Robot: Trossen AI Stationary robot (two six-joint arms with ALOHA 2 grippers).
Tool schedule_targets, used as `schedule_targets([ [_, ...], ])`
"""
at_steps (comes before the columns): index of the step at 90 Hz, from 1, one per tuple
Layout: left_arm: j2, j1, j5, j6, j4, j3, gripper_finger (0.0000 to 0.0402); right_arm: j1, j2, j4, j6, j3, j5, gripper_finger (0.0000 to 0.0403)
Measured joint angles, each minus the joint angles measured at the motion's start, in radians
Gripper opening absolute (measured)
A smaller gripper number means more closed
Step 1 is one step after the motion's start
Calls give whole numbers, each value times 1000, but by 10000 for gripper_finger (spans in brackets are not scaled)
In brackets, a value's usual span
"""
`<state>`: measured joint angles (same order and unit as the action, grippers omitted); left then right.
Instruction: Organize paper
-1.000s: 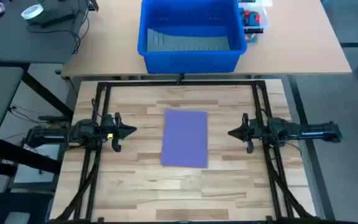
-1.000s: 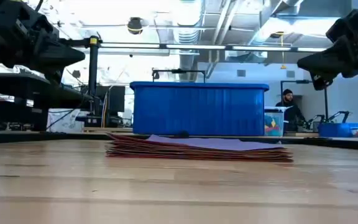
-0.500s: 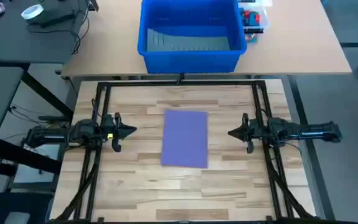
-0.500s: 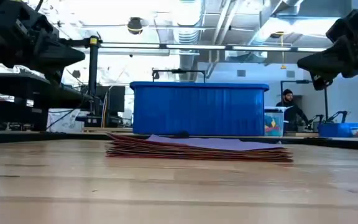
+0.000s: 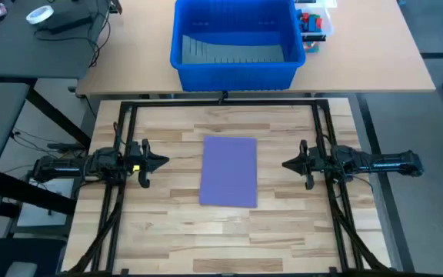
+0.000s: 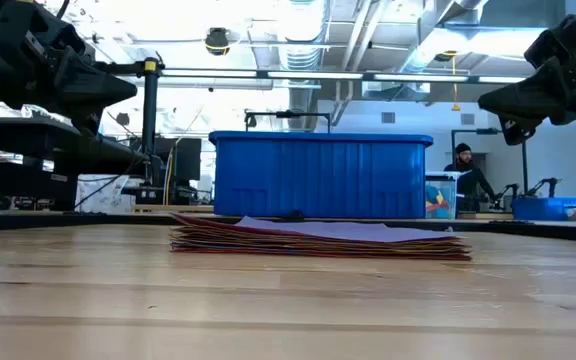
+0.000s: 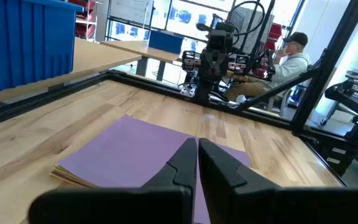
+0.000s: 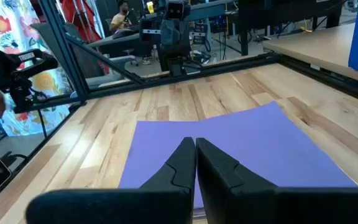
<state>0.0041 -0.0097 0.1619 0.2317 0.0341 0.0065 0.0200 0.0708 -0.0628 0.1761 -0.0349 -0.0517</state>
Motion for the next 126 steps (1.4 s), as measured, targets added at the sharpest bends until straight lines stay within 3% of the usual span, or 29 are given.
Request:
schedule_targets([
  [62, 0, 6, 36, -13, 44, 0, 0, -3, 0, 5, -15, 0, -3, 6],
  [78, 13, 41, 213, 186, 84, 44, 0, -49, 1, 64, -72, 5, -15, 6],
  [86, 49, 80, 258, 175, 99, 125, 0, -92, 2, 184, 0, 5, -15, 6],
  [97, 193, 142, 259, 68, 81, 271, 0, -172, 1, 397, 217, 4, -39, 6],
  [111, 500, 229, 248, 10, -14, 490, 0, -286, 16, 511, 422, 2, -164, 6],
  [118, 681, 274, 189, 64, -99, 596, 0, -335, 58, 492, 537, -8, -162, 6],
  [126, 874, 327, 43, 86, -176, 724, 0, -364, 143, 478, 591, -34, -129, 6],
])
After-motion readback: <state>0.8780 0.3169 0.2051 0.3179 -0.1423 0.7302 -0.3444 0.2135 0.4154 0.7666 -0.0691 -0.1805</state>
